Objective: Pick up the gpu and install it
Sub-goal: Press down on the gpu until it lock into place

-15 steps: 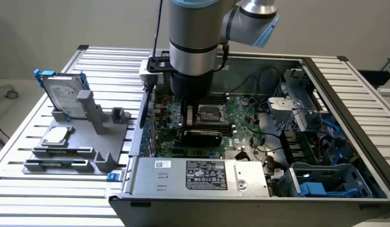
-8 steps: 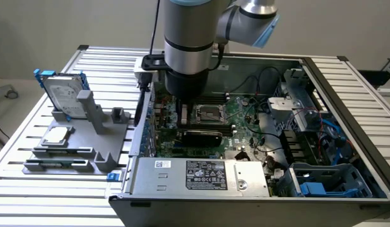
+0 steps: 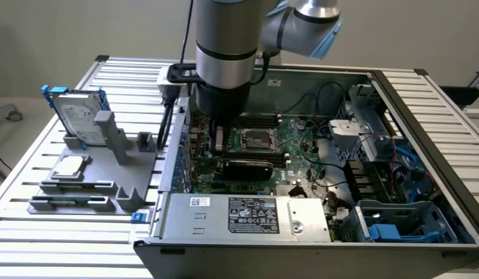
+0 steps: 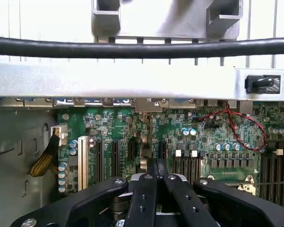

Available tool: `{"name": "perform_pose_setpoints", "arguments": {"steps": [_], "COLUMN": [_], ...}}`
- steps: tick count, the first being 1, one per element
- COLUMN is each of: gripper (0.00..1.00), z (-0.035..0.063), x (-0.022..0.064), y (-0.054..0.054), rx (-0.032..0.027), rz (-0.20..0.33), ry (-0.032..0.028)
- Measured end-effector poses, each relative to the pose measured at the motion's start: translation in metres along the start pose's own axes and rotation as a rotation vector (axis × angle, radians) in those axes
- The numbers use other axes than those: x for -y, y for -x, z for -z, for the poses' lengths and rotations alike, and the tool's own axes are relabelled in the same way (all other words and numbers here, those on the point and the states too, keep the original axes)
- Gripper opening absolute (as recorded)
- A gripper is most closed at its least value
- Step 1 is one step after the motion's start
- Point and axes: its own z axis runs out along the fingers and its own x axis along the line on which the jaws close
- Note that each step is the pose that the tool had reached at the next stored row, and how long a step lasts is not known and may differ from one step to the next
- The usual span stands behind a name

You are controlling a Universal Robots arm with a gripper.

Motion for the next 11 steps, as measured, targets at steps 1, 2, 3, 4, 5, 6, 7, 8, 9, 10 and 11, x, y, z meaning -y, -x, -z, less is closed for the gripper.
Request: {"name": "perform_pose_setpoints", "arguments": {"steps": [1, 2, 3, 4, 5, 6, 7, 8, 9, 10, 11], "gripper": [0.11, 0.11, 0.11, 0.11, 0.11, 0.11, 0.11, 0.11, 0.11, 0.11, 0.11], "z": [0.001, 0.0018, 0.0026, 0.0032, 0.0035, 0.0039, 0.0043, 0.0046, 0.0049, 0.0052, 0.0055], "x": [-0.0006, -0.0012, -0.0019, -0.0025, -0.0032, -0.0039, -0.0044, -0.0048, -0.0054, -0.006, -0.0065], "y": [0.0, 0.0001, 0.0001, 0.0002, 0.0002, 0.0003, 0.0003, 0.0003, 0.0003, 0.0003, 0.0004], "rx": [0.0, 0.0, 0.0, 0.0001, 0.0003, 0.0003, 0.0003, 0.0002, 0.0002, 0.0, -0.0001], "rz": [0.0, 0.0, 0.0, 0.0, -0.001, -0.001, -0.001, -0.001, -0.001, -0.002, -0.002], "ry": [0.0013, 0.0027, 0.0049, 0.0074, 0.01, 0.0129, 0.0164, 0.0202, 0.0244, 0.0286, 0.0329]}}
